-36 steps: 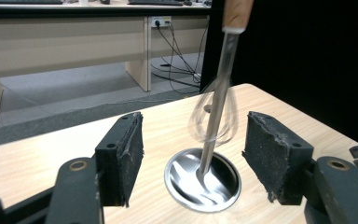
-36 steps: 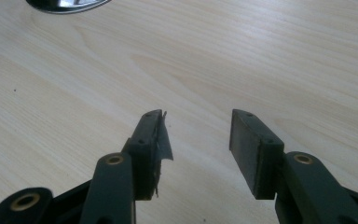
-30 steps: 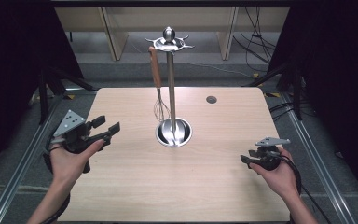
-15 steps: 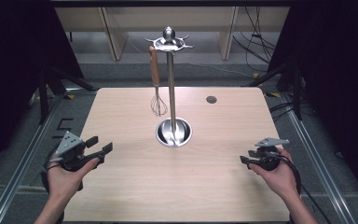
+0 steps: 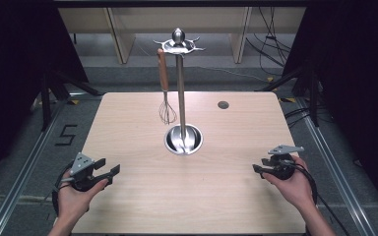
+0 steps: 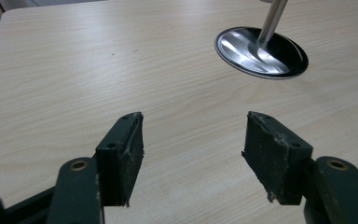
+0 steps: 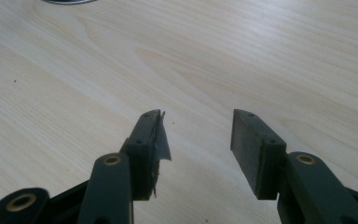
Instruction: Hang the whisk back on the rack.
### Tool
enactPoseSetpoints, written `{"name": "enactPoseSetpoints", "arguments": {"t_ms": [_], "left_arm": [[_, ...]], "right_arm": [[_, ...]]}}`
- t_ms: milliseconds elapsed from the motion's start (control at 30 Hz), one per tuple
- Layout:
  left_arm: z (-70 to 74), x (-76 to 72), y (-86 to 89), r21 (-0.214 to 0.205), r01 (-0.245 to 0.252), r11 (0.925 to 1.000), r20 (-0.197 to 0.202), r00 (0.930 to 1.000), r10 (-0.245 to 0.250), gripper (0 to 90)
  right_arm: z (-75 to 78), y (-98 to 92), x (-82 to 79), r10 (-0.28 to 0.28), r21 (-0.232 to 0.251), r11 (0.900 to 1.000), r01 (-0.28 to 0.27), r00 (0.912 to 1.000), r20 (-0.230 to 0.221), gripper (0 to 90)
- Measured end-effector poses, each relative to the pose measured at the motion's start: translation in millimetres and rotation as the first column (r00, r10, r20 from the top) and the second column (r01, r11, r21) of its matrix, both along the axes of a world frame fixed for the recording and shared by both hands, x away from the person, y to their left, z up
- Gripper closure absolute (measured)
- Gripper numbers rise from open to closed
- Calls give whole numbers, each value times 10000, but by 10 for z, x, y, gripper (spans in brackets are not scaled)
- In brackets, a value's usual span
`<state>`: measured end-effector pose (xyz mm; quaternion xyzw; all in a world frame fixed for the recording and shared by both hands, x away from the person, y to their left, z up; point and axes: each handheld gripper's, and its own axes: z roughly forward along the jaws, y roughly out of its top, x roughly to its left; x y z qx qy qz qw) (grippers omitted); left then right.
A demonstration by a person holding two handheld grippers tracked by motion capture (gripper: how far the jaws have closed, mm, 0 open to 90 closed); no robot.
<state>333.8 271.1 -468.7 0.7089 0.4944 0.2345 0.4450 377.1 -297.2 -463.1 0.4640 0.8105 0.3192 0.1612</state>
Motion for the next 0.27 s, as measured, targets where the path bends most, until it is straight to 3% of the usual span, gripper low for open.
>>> {"name": "enactPoseSetpoints", "arguments": {"t_ms": [133,267], "left_arm": [[-43,8,-2,108,126,9999,-280,9995,-123,363],[-40,19,-19,168,350,9992,-253,9991,-345,347]], "right_arm": [[-1,4,-1,-14,21,10000,14,10000,12,535],[-16,5,12,77,87,9999,-78,9999,84,513]]}}
